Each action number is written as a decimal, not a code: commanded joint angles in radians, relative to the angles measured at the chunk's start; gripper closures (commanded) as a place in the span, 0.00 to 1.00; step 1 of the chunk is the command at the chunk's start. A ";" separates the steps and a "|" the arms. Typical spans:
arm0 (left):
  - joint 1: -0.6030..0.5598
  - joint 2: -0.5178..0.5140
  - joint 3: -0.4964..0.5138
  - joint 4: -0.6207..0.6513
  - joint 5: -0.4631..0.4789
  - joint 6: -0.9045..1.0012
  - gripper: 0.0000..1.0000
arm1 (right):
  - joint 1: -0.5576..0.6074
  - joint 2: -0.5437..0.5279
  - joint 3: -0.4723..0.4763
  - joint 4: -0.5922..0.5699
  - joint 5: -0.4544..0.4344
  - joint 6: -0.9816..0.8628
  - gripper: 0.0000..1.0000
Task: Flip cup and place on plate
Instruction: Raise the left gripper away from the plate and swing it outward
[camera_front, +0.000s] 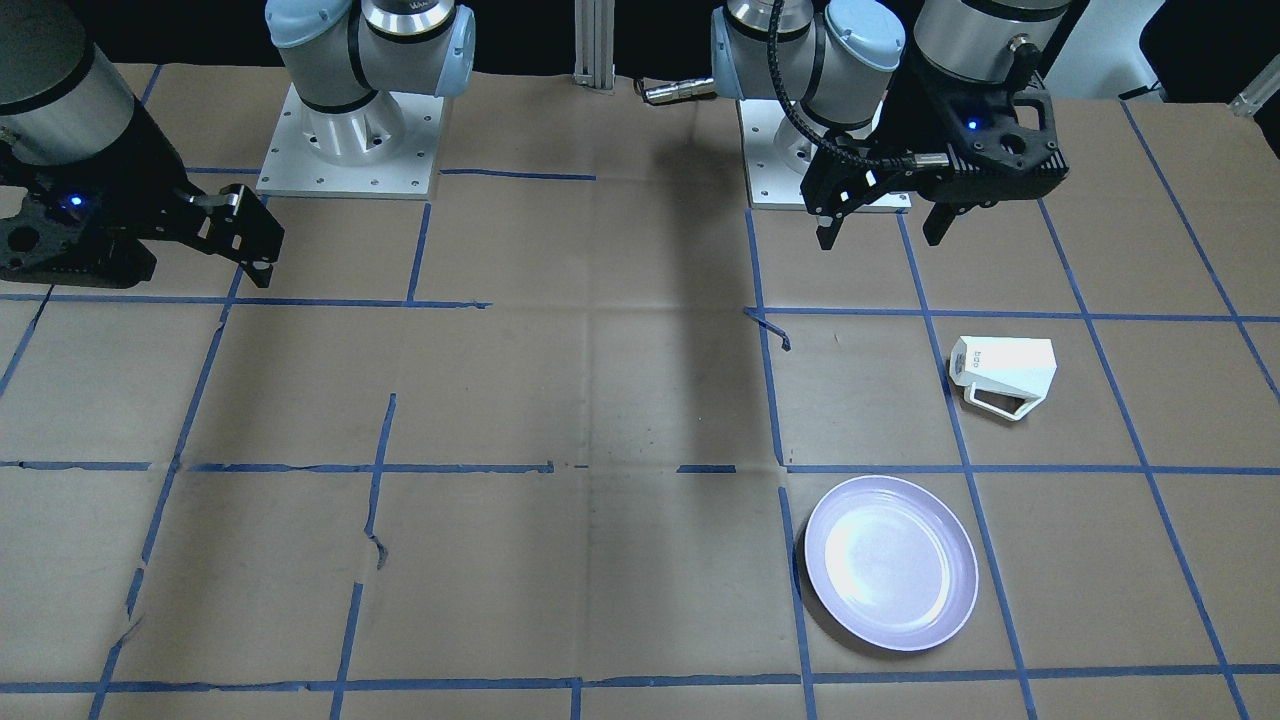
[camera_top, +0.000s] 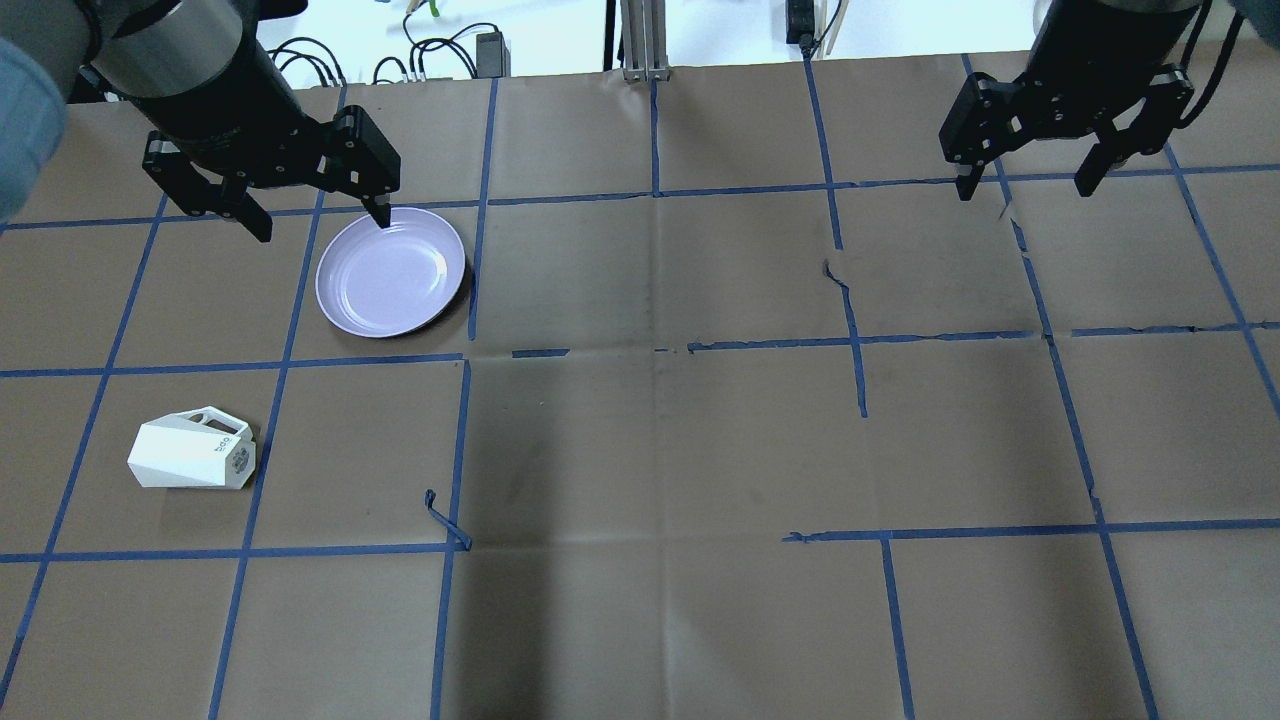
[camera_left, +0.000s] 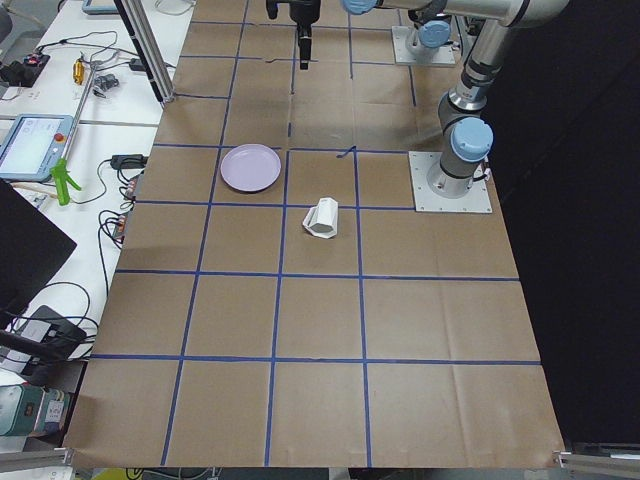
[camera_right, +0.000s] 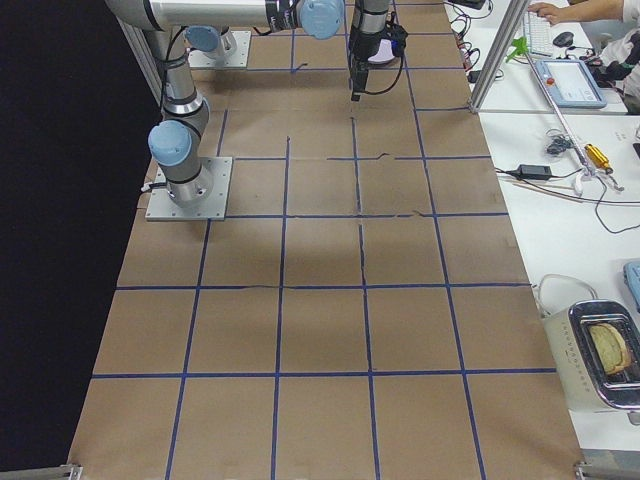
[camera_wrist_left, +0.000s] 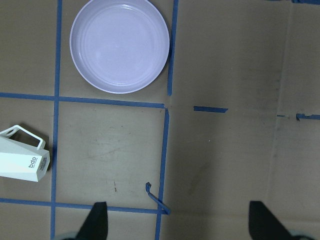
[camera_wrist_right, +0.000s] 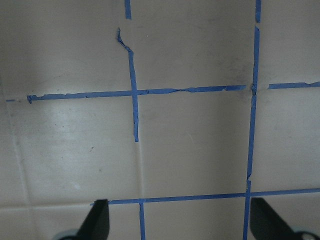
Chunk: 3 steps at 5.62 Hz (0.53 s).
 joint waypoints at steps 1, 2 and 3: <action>-0.001 0.003 -0.008 0.000 0.004 0.002 0.02 | 0.000 0.000 0.000 0.000 0.000 0.000 0.00; 0.019 0.026 -0.023 -0.001 0.009 0.014 0.02 | 0.000 0.000 0.000 0.000 0.000 0.000 0.00; 0.089 0.032 -0.023 -0.010 0.009 0.110 0.02 | 0.000 0.000 0.000 0.000 0.000 0.000 0.00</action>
